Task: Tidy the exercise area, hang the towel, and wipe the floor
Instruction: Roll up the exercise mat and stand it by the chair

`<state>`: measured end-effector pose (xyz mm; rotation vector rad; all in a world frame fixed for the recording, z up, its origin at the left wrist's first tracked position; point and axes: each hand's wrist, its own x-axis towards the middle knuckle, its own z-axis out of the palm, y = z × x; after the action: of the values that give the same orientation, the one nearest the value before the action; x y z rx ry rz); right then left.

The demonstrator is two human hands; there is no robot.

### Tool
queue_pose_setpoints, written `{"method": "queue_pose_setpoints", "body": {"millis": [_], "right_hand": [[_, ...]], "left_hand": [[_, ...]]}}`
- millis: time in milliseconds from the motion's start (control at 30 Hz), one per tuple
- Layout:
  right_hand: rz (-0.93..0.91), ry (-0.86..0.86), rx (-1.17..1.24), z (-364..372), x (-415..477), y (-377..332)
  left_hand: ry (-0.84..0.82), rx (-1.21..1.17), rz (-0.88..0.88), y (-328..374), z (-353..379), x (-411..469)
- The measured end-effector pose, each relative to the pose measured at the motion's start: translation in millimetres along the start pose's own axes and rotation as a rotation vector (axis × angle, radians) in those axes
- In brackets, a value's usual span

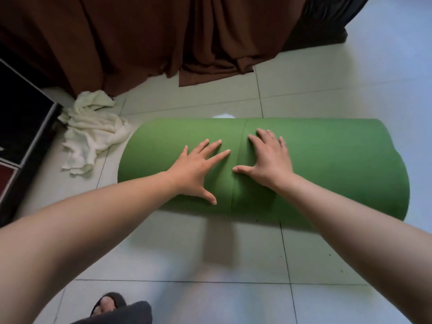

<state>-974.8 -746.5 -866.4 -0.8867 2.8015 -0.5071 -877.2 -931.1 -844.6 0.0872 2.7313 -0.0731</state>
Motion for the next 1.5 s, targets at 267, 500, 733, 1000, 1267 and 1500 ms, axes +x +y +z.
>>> {"method": "queue_pose_setpoints", "body": {"millis": [267, 500, 733, 1000, 1267, 1500], "right_hand": [[-0.090, -0.063, -0.160, 1.5, -9.9, 0.3], [-0.040, -0.161, -0.300, -0.7, -21.3, -13.6], [0.159, -0.217, -0.283, 4.9, -2.5, -67.7], [0.145, -0.214, -0.235, 24.8, 26.6, -65.5], [0.070, -0.040, -0.124, 7.3, 64.4, -54.6], [0.011, -0.047, -0.166, 9.7, 51.8, -50.8]], "left_hand": [[-0.024, 0.022, 0.075, -18.7, 0.4, 24.2], [0.195, -0.121, 0.162, -52.3, -19.9, 62.7], [0.363, -0.327, 0.064, -64.2, -2.9, 44.4], [0.155, -0.190, 0.078, -98.3, 16.5, 24.4], [0.139, -0.043, 0.004, -126.3, 31.5, -9.0], [0.181, -0.039, -0.036, -108.5, 23.0, 18.4]]}}
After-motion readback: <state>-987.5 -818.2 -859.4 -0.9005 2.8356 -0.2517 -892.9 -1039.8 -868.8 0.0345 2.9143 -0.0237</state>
